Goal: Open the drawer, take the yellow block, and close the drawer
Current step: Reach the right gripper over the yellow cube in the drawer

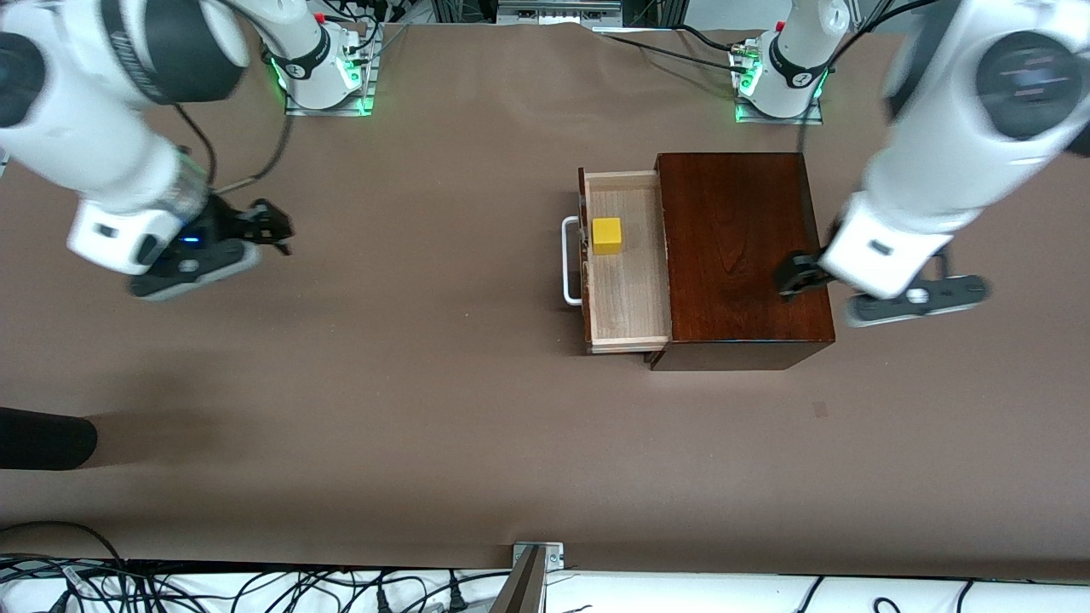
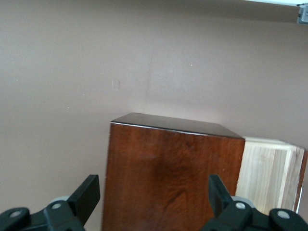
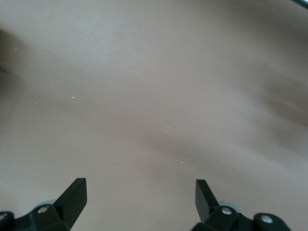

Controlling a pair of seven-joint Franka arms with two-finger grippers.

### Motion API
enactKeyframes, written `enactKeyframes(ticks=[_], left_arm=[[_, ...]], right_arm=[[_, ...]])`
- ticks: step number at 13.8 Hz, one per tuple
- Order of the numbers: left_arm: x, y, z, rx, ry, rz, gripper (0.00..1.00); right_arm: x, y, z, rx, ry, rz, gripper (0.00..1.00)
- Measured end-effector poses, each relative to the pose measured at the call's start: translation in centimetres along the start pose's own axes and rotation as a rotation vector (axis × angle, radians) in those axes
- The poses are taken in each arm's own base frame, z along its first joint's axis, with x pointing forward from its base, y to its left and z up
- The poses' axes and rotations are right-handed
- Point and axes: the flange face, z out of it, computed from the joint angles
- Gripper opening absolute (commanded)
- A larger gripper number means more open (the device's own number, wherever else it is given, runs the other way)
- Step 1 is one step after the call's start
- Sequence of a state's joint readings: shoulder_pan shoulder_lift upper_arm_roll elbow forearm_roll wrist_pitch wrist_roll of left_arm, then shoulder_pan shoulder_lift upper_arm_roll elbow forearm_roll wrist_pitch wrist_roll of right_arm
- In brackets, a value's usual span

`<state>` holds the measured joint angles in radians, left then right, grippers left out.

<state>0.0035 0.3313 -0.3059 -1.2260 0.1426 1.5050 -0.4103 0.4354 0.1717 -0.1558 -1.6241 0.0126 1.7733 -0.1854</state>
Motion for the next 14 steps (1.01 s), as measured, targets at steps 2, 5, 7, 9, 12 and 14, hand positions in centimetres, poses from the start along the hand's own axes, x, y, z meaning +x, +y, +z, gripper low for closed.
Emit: enactKeyframes(ticks=[2,5,7,9,12,14], left_arm=[[0.4,-5.5,0.6,-0.008,-0.016,0.053,1.0],[-0.4,-10.7,2.2,-0.07,0.019,0.067,1.0],[-2.2,-13.6,2.7,-0.122,0.006,0.047,1.0],[-3.9,-15.6,3.2,-0.135,-0.009,0.069,1.0],[-5.1,-15.8,3.4,-0.135,-0.025,0.135,1.0],[-5.4,-16.0,3.8,-0.135,-0.048,0.139,1.0]], right_arm=[[1.3,-3.9,2.4,0.001,-0.037,-0.095,1.0],[2.4,-12.2,3.3,0.016,-0.033,-0.309,1.0],[2.3,-20.6,3.3,0.026,0.0,-0.448,1.0],[2.0,-28.9,4.5,0.026,0.052,-0.577,1.0],[3.5,-37.5,7.2,0.014,0.111,-0.728,1.0],[5.2,-41.6,8.6,-0.003,0.141,-0.799,1.0]])
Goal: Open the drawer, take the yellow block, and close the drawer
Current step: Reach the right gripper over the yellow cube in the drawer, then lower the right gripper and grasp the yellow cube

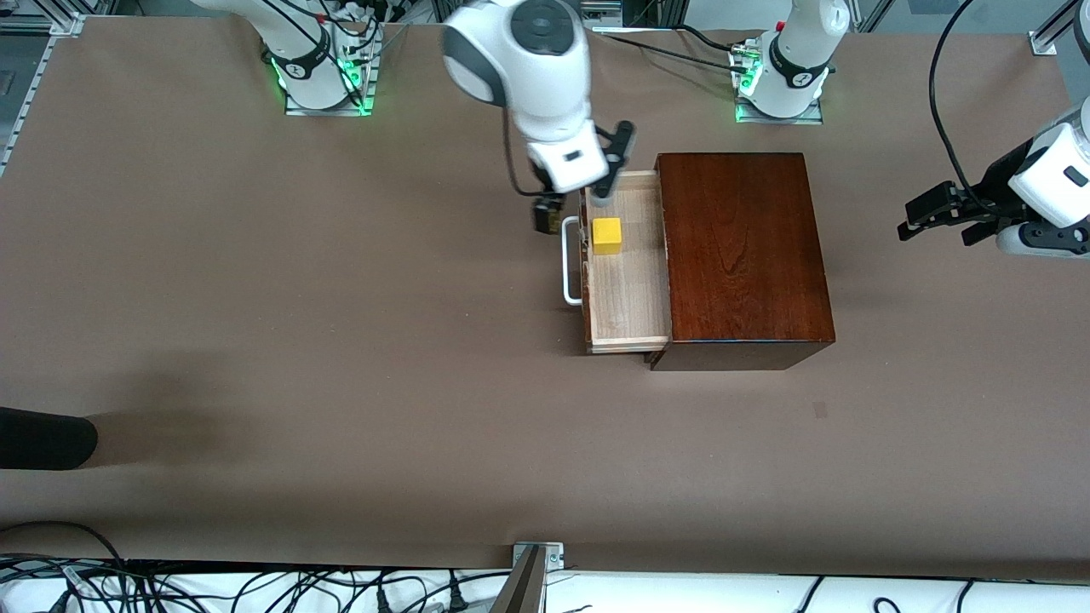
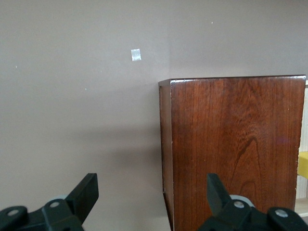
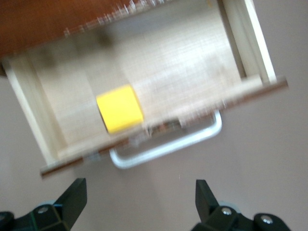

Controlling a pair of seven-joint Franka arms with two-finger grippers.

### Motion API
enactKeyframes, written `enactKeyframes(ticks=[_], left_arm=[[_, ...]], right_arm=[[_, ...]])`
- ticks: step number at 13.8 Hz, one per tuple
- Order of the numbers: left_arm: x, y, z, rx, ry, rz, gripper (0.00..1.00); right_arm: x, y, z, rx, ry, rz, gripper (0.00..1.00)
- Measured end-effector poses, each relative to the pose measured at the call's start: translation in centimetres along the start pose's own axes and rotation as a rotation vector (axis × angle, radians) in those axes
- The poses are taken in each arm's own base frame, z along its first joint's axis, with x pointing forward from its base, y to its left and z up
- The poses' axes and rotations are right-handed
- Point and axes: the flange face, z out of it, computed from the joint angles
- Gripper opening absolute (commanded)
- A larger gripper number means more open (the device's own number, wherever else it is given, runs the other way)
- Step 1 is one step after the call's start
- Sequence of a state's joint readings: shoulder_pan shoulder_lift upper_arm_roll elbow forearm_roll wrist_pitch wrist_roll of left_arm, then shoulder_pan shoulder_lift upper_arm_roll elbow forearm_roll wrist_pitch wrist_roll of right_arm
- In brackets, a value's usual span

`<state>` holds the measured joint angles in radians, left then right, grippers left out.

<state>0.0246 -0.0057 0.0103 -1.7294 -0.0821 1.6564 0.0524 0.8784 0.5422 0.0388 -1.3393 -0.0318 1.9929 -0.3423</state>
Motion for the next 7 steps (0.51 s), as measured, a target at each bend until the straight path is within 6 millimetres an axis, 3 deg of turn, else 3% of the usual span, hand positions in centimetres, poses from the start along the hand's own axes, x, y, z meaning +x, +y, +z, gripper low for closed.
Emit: enactKeyframes(ticks=[4,7], left_arm=[[0.0,-0.4,-0.4,0.014,0.007,0.002,1.0],[0.0,-0.7,-0.7,0.035,0.011,0.007,1.0]], right_arm=[[4.2,-2.7,3.2,-0.048,0.02,-0.1,1.0],[5.0,-3.7,6.0,-0.072,-0.003,-0.188,1.0]])
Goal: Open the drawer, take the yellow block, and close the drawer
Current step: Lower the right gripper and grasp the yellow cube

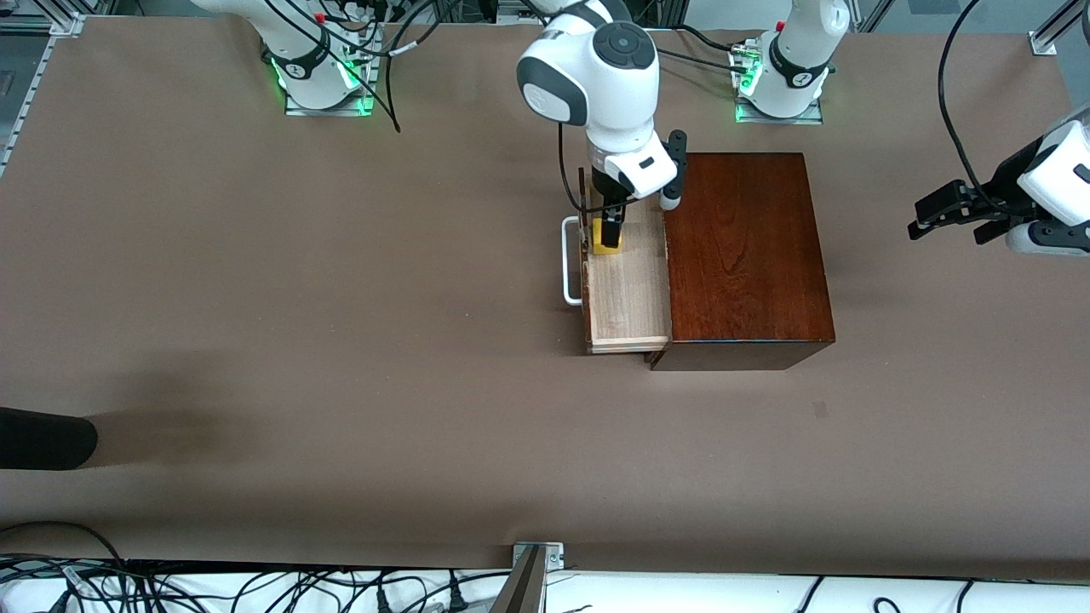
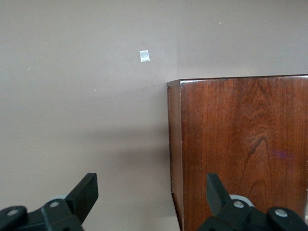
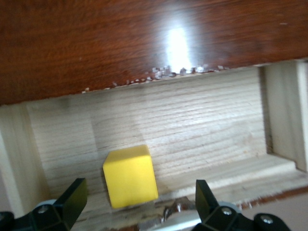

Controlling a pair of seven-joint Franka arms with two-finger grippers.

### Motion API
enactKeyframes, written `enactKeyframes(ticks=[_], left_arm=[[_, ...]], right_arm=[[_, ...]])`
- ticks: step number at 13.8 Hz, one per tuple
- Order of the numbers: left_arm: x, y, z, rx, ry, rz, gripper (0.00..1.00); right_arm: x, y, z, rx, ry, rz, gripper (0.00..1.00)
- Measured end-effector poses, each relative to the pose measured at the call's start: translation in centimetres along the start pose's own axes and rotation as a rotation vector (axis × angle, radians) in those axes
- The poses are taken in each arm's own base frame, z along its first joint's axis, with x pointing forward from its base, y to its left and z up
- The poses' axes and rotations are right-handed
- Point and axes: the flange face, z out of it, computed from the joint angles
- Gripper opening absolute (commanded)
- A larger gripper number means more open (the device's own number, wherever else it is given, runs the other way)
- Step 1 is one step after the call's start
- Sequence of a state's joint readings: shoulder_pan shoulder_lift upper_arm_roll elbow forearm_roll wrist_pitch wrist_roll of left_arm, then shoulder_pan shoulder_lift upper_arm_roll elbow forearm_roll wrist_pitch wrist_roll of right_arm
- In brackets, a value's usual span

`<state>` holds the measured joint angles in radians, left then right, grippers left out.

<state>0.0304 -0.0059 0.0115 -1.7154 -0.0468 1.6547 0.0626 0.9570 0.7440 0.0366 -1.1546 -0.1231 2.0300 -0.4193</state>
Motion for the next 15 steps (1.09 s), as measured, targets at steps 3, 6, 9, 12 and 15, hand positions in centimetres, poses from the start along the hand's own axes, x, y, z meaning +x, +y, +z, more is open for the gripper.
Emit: enactKeyframes(ticks=[3,6,9,12,15], left_arm=[[0.0,0.0,0.0,0.002,0.0,0.001,1.0],[0.0,0.1,0.0,0.003,0.0,0.003,1.0],[0.0,0.2,-0.2,0.003,0.005,0.006,1.0],[0.1,0.3,-0.4,0.003,0.009,0.008,1.0],[0.1,0.3,-0.6,0.004,0.011,0.01,1.0]], right_arm=[[-0.3,0.2,0.6,0.006,-0.022,-0.066,1.0],[-0.5,0.1,1.1,0.014,-0.039,-0.076,1.0],[-0.5,-0.2,2.1,0.022,-0.052,-0.08,1.0],[-0.5,-0.5,3.4,0.031,-0.066,-0.083,1.0],[-0.6,-0.9,5.3,0.042,-0.085,-0.086,1.0]])
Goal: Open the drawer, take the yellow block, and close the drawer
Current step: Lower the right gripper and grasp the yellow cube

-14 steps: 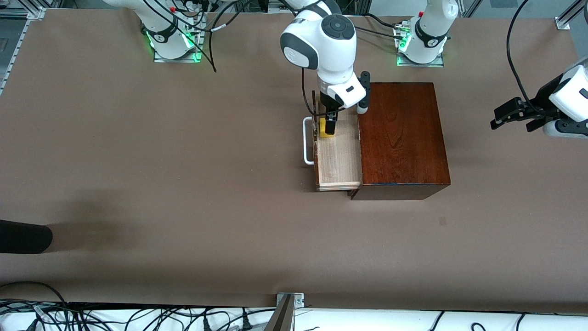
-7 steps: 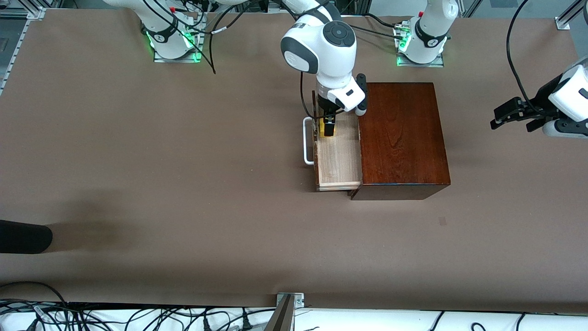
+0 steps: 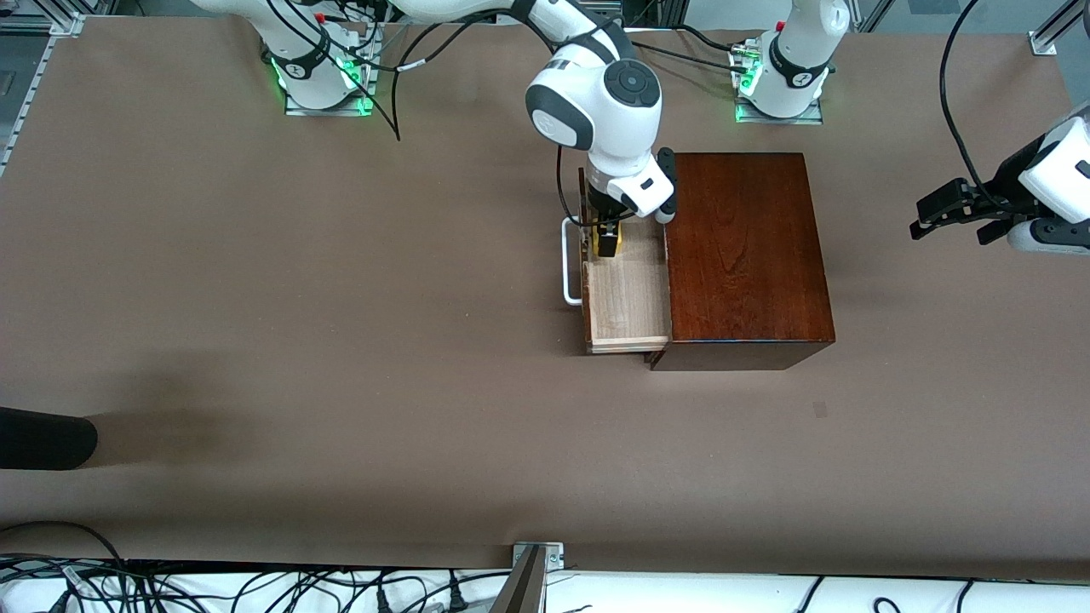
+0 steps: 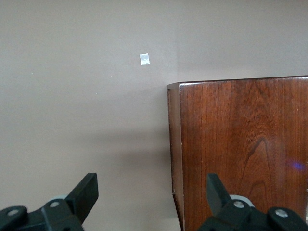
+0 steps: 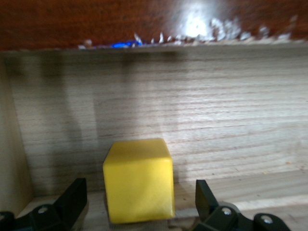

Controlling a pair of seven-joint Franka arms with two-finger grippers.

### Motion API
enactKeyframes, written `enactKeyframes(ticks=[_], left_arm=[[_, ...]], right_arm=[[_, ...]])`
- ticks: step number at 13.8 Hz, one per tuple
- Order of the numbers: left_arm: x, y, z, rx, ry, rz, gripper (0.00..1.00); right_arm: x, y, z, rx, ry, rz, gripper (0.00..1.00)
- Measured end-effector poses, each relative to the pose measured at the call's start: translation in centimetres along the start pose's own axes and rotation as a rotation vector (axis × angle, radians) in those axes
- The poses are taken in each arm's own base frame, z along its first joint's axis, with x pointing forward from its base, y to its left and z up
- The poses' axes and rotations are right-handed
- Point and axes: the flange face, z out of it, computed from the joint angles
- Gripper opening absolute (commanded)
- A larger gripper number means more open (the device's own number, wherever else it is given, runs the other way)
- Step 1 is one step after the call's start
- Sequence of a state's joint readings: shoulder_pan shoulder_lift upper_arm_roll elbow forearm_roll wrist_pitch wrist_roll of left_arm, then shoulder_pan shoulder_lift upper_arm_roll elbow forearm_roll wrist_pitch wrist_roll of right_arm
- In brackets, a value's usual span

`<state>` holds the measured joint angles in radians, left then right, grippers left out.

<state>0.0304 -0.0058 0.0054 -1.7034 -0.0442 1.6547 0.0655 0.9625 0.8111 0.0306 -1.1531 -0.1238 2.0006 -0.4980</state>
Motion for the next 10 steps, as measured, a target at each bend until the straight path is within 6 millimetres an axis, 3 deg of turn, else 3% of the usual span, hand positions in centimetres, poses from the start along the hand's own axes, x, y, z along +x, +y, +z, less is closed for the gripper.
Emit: enactKeyframes(ticks=[1,5,6,10], left_arm=[[0.0,0.0,0.0,0.0,0.0,0.0,1.0],[0.0,-0.1,0.0,0.0,0.0,-0.001,1.0],[0.0,-0.1,0.0,0.0,0.0,-0.002,1.0],[0.1,-0.7,0.2,-0.001,-0.004,-0.011,1.0]], right_arm=[[0.1,-0.1,0.5,0.003,-0.004,-0.002,1.0],[0.3,-0.5,1.3,0.007,-0.011,-0.004,0.07],[0.3,-0.4,1.2,0.005,-0.009,0.0,0.0],[0.4,0.2,0.4,-0.013,0.013,0.034,0.0]])
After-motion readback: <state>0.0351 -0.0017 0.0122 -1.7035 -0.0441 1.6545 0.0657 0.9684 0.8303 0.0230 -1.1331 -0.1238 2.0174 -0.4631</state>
